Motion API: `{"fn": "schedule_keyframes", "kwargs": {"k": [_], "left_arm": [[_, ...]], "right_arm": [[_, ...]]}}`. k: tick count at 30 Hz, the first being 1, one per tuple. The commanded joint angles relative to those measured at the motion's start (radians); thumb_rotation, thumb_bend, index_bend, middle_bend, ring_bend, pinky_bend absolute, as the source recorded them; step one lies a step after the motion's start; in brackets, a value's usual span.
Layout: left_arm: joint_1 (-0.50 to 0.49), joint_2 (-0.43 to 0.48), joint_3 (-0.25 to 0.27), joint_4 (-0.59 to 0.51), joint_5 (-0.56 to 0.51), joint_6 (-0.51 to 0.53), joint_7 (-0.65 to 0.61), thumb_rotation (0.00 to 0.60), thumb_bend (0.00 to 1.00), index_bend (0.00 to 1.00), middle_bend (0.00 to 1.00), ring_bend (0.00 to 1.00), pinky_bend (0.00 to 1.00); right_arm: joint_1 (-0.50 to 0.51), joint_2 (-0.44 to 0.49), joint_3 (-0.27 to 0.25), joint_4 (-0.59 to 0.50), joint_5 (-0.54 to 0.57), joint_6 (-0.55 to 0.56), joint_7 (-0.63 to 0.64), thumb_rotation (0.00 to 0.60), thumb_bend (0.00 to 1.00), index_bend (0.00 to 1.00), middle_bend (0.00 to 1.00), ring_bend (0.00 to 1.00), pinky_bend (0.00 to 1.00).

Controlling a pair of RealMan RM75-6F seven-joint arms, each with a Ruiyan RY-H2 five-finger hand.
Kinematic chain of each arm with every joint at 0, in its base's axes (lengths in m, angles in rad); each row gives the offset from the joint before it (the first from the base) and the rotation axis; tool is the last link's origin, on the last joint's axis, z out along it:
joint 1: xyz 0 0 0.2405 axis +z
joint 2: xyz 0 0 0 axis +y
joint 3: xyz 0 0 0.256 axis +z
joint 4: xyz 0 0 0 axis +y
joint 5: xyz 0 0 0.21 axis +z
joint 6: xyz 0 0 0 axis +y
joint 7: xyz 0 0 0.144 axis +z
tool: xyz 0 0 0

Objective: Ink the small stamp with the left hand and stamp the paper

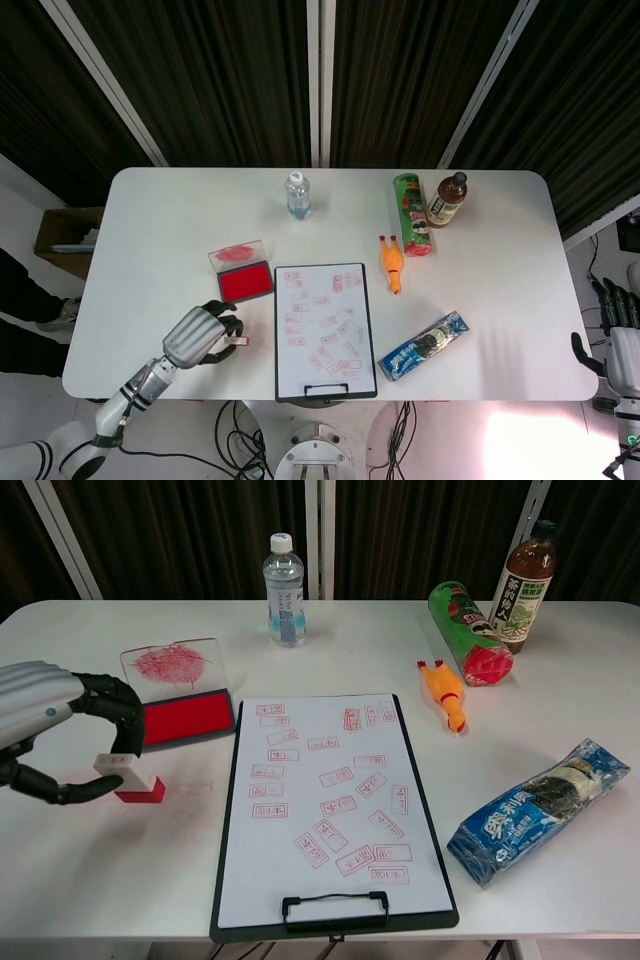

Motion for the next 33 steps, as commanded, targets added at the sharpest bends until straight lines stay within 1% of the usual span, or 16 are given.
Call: {"fn": "schedule_keyframes", "kwargs": {"k": [1, 5, 7, 11, 14, 21, 23, 26, 28, 33], "left_arm": [[-0.025, 0.008, -0.035, -0.002, -0.023, 0.002, -0.059, 0.600, 0.40, 0.63, 0.65, 0.31, 0.38], [-0.071, 0.012, -0.082, 0.007, -0.065, -0.044, -0.120, 0.600, 0.40, 0.65, 0.67, 0.32, 0.38], [-0.093, 0.011, -0.105, 0.016, -0.086, -0.071, -0.131, 0.600, 0.40, 0.66, 0.68, 0.33, 0.39], [-0.135, -0.010, -0.150, 0.048, -0.140, -0.123, -0.163, 0.600, 0.40, 0.67, 0.69, 0.36, 0.42], [-0.161, -0.035, -0.170, 0.093, -0.176, -0.166, -0.171, 0.600, 0.40, 0.68, 0.70, 0.41, 0.43], [-0.200, -0.098, -0.180, 0.209, -0.220, -0.231, -0.175, 0.600, 0.40, 0.69, 0.71, 0.53, 0.52], [-0.209, -0.114, -0.183, 0.235, -0.229, -0.241, -0.179, 0.600, 0.40, 0.70, 0.72, 0.57, 0.56], [-0.220, -0.135, -0.185, 0.267, -0.235, -0.247, -0.182, 0.600, 0.41, 0.71, 0.74, 0.64, 0.66], [-0.225, -0.146, -0.185, 0.285, -0.237, -0.248, -0.188, 0.600, 0.41, 0.71, 0.74, 0.67, 0.70], [-0.234, -0.174, -0.184, 0.339, -0.247, -0.255, -0.209, 0.600, 0.41, 0.72, 0.74, 0.71, 0.73]], "right_arm": [[-0.001, 0.001, 0.000, -0.002, 0.000, 0.002, -0.001, 0.600, 0.31, 0.00, 0.00, 0.00, 0.00], [-0.002, 0.003, 0.002, -0.006, 0.002, 0.003, -0.006, 0.600, 0.31, 0.00, 0.00, 0.00, 0.00], [-0.002, 0.004, 0.002, -0.008, 0.003, 0.003, -0.009, 0.600, 0.31, 0.00, 0.00, 0.00, 0.00], [-0.002, 0.004, 0.005, -0.010, 0.009, 0.001, -0.014, 0.600, 0.31, 0.00, 0.00, 0.00, 0.00], [-0.001, 0.004, 0.007, -0.012, 0.012, -0.001, -0.017, 0.600, 0.31, 0.00, 0.00, 0.00, 0.00], [-0.001, 0.013, 0.009, -0.024, 0.008, 0.005, -0.028, 0.600, 0.31, 0.00, 0.00, 0.00, 0.00], [0.000, 0.015, 0.010, -0.028, 0.009, 0.003, -0.028, 0.600, 0.31, 0.00, 0.00, 0.00, 0.00], [0.002, 0.016, 0.008, -0.031, 0.008, -0.002, -0.032, 0.600, 0.31, 0.00, 0.00, 0.00, 0.00], [0.003, 0.017, 0.006, -0.033, 0.007, -0.005, -0.034, 0.600, 0.31, 0.00, 0.00, 0.00, 0.00], [0.004, 0.018, 0.007, -0.034, 0.010, -0.007, -0.036, 0.600, 0.31, 0.00, 0.00, 0.00, 0.00]]}}
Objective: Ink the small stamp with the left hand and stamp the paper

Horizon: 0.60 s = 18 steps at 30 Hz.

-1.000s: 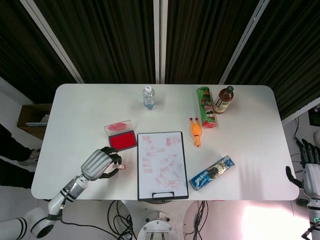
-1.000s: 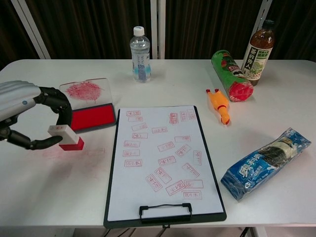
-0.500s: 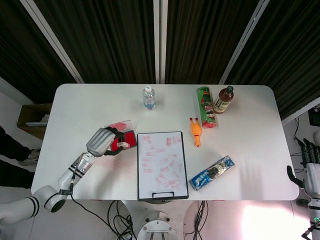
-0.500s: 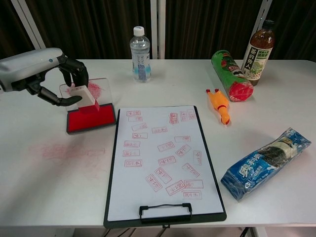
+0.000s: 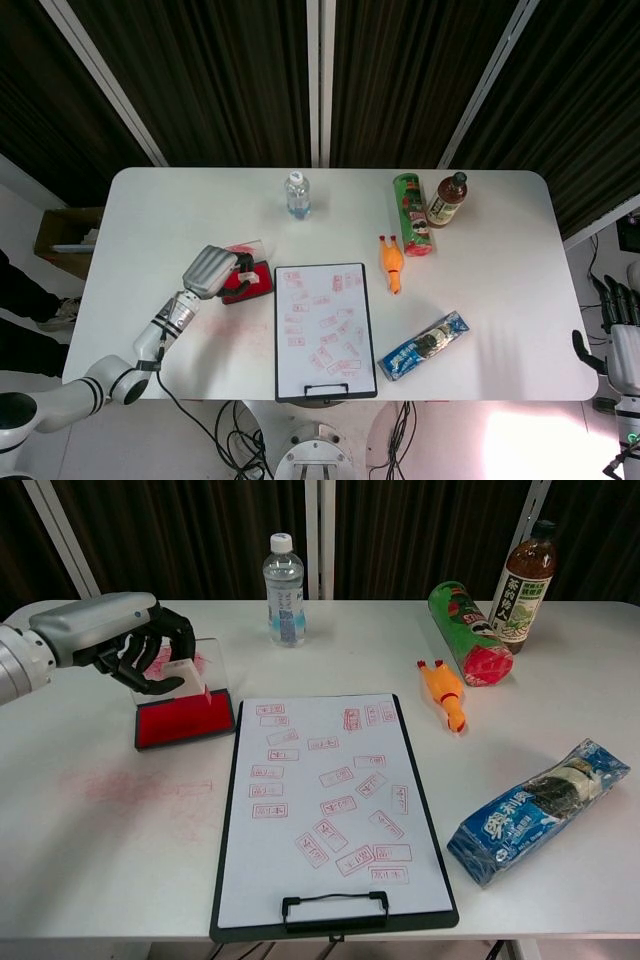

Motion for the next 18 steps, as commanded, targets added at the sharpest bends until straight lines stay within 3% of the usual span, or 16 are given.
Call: {"fn": "schedule_keyframes", "kwargs": {"k": [1, 18], "left_arm": [[-0.007, -0.019, 0.002, 0.033, -0.007, -0.007, -0.015, 0.600, 0.41, 0.72, 0.75, 0.71, 0.74], [-0.031, -0.081, 0.022, 0.170, -0.031, -0.065, -0.096, 0.600, 0.41, 0.74, 0.77, 0.73, 0.74]], "right_arm": [[0.000, 0.000, 0.001, 0.001, 0.003, -0.001, 0.000, 0.600, 0.31, 0.00, 0.00, 0.00, 0.00], [0.003, -0.004, -0.003, 0.006, 0.010, -0.018, -0.013, 0.600, 0.31, 0.00, 0.00, 0.00, 0.00]]}}
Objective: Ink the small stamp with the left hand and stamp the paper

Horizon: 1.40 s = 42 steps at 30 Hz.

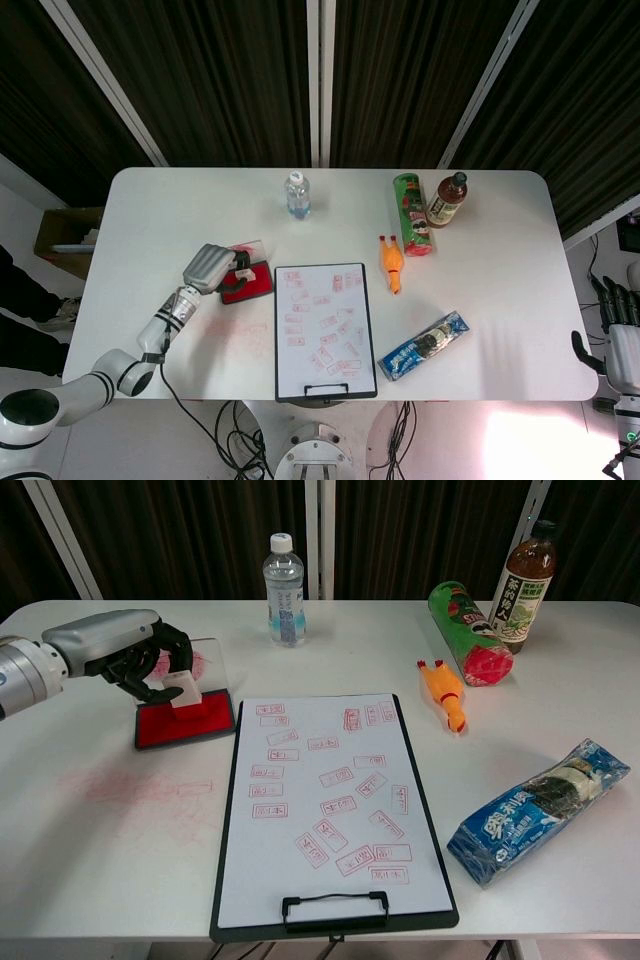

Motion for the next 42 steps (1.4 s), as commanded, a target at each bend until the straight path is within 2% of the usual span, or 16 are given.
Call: {"fn": "schedule_keyframes", "kwargs": {"k": [1, 14, 27, 33, 38, 42], "left_arm": [[-0.003, -0.006, 0.005, 0.011, -0.001, -0.007, -0.005, 0.600, 0.41, 0.74, 0.77, 0.73, 0.74], [0.000, -0.050, 0.029, 0.093, -0.001, -0.024, -0.045, 0.600, 0.41, 0.75, 0.78, 0.75, 0.75], [-0.003, -0.048, 0.024, 0.093, 0.006, 0.009, -0.065, 0.600, 0.41, 0.76, 0.79, 0.75, 0.75], [-0.015, -0.004, -0.005, -0.027, -0.001, 0.032, -0.071, 0.600, 0.41, 0.76, 0.79, 0.75, 0.77], [-0.049, 0.007, -0.033, -0.147, 0.003, 0.042, 0.015, 0.600, 0.41, 0.76, 0.79, 0.76, 0.78], [-0.084, -0.034, -0.076, -0.194, -0.041, 0.008, 0.095, 0.600, 0.41, 0.76, 0.79, 0.76, 0.77]], "right_arm": [[0.000, 0.000, 0.001, -0.002, -0.001, 0.001, -0.001, 0.600, 0.31, 0.00, 0.00, 0.00, 0.00], [-0.001, -0.001, 0.001, -0.002, 0.002, 0.003, 0.000, 0.600, 0.31, 0.00, 0.00, 0.00, 0.00], [-0.003, -0.004, 0.001, 0.008, 0.002, 0.005, 0.011, 0.600, 0.31, 0.00, 0.00, 0.00, 0.00], [-0.003, -0.004, 0.002, 0.013, 0.001, 0.007, 0.016, 0.600, 0.31, 0.00, 0.00, 0.00, 0.00], [-0.002, -0.012, -0.003, 0.019, -0.009, 0.009, 0.024, 0.600, 0.32, 0.00, 0.00, 0.00, 0.00], [-0.006, -0.015, -0.004, 0.029, -0.009, 0.013, 0.033, 0.600, 0.32, 0.00, 0.00, 0.00, 0.00]]}}
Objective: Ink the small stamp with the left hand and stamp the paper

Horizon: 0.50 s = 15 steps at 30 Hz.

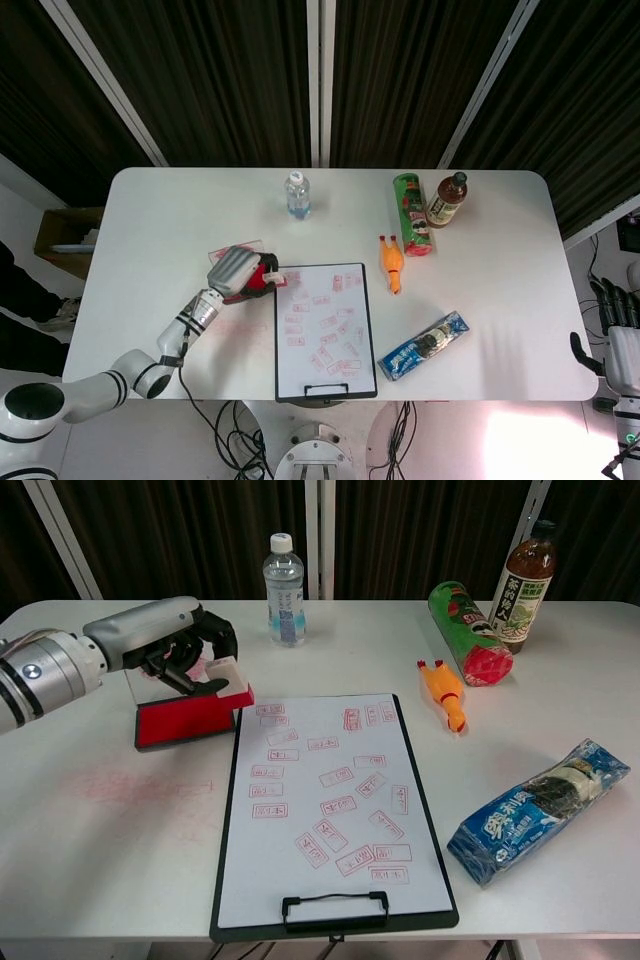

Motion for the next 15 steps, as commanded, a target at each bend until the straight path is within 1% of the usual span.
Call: {"fn": "schedule_keyframes", "kwargs": {"k": [1, 5, 10, 15], "left_arm": [[-0.042, -0.044, -0.042, -0.043, -0.046, -0.039, 0.082, 0.600, 0.41, 0.76, 0.79, 0.76, 0.78], [-0.083, -0.126, -0.064, -0.011, -0.088, -0.086, 0.184, 0.600, 0.41, 0.76, 0.80, 0.76, 0.78], [-0.116, -0.200, -0.090, 0.043, -0.131, -0.121, 0.232, 0.600, 0.41, 0.76, 0.80, 0.76, 0.77], [-0.142, -0.236, -0.112, 0.093, -0.154, -0.136, 0.259, 0.600, 0.41, 0.76, 0.80, 0.76, 0.77]], "right_arm": [[-0.003, -0.001, 0.000, 0.008, 0.002, 0.002, 0.006, 0.600, 0.32, 0.00, 0.00, 0.00, 0.00], [-0.007, 0.000, 0.000, 0.014, 0.000, 0.010, 0.022, 0.600, 0.32, 0.00, 0.00, 0.00, 0.00], [-0.018, 0.008, 0.002, 0.026, 0.003, 0.022, 0.050, 0.600, 0.32, 0.00, 0.00, 0.00, 0.00], [-0.023, 0.019, 0.008, 0.031, 0.007, 0.028, 0.073, 0.600, 0.32, 0.00, 0.00, 0.00, 0.00]]}}
